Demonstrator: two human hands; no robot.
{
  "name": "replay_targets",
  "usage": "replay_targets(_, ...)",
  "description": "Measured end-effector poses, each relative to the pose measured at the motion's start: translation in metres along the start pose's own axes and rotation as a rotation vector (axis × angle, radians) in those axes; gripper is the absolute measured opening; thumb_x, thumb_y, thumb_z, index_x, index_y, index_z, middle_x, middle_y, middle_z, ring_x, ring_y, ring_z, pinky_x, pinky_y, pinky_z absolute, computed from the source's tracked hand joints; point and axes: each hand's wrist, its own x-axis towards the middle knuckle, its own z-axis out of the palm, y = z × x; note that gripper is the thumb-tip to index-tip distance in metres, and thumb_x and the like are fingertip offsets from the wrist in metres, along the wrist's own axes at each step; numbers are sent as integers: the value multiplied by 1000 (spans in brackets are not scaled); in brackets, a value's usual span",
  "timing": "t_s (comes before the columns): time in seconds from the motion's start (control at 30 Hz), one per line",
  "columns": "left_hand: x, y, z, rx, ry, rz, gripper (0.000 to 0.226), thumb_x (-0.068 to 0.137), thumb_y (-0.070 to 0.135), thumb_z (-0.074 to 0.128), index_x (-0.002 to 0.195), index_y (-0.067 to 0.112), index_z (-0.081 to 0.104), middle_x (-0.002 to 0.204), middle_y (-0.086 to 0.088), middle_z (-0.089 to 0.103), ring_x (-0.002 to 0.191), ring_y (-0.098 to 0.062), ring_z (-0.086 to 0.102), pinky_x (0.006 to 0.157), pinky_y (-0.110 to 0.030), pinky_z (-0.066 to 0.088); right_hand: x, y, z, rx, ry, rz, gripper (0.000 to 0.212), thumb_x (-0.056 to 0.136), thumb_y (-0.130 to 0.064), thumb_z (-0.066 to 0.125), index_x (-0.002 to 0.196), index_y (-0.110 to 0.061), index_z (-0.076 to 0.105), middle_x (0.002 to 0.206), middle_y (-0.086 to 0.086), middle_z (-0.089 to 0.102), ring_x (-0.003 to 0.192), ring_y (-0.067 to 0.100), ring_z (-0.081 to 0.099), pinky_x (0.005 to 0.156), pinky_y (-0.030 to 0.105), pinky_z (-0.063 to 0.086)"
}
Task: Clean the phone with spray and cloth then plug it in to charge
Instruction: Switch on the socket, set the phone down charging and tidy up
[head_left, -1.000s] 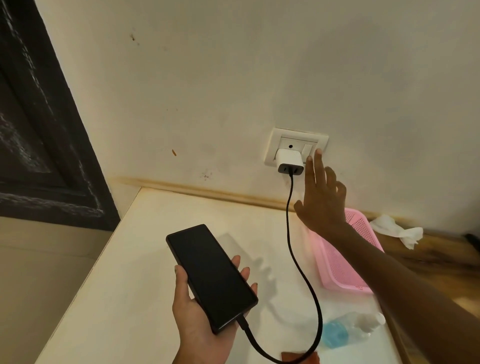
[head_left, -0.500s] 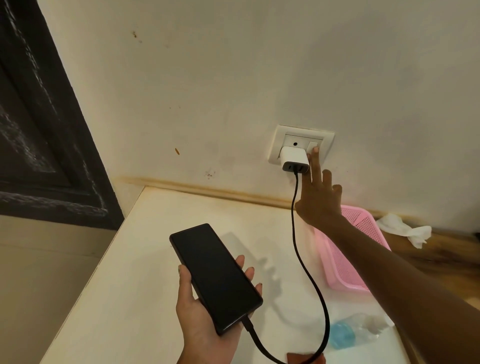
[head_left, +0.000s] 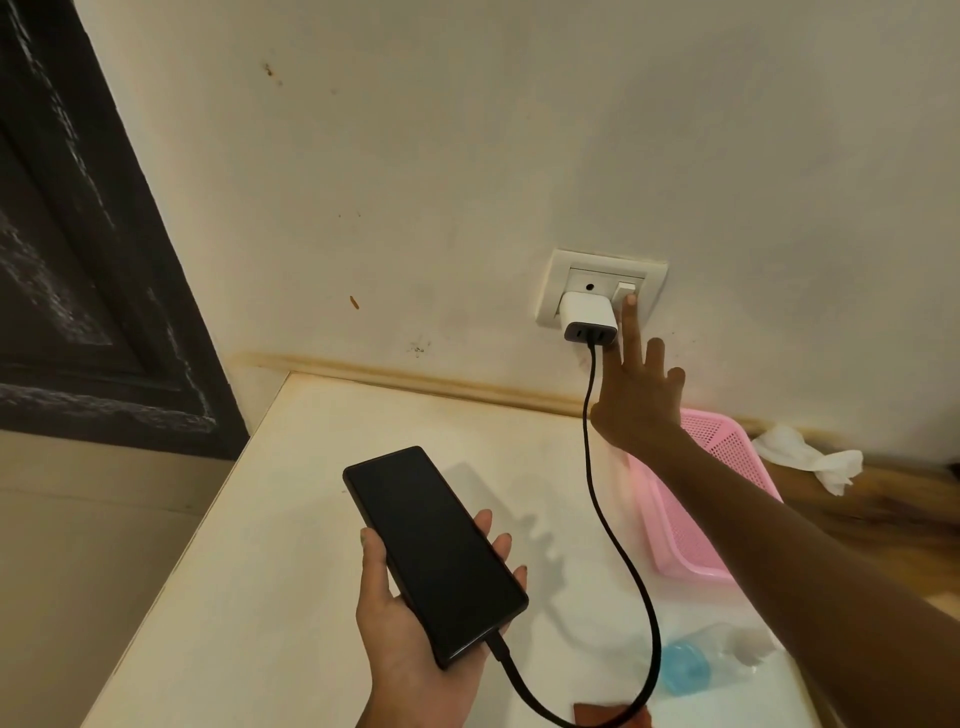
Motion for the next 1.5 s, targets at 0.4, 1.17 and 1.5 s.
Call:
replay_targets(0.4,-1,0,0,4,0,4,65,80,70,46,112,17,66,110,-19,70,101,-39,63,88,-53,46,-3,-11,-21,743,159,339,37,86,-18,58,122,-11,52,119,9,58,110,25,51,97,40,38)
replay_targets(1.17,1,-1,-2,22,-51,9,68,81,71,41,119,19,63,114,-19,68,95,-36,63,87,-50,46,5,-12,-44,723,227,290,22,87,-7,61,109,-3,63,102,16,69,95,31,63,67,21,32)
replay_targets(1.5,4,1,-6,70,-99,25,71,81,71,42,123,17,61,114,-18,68,100,-36,64,87,-50,48,3,-10,-48,744,159,289,33,83,-18,67,115,-14,59,106,7,70,93,25,65,75,26,43)
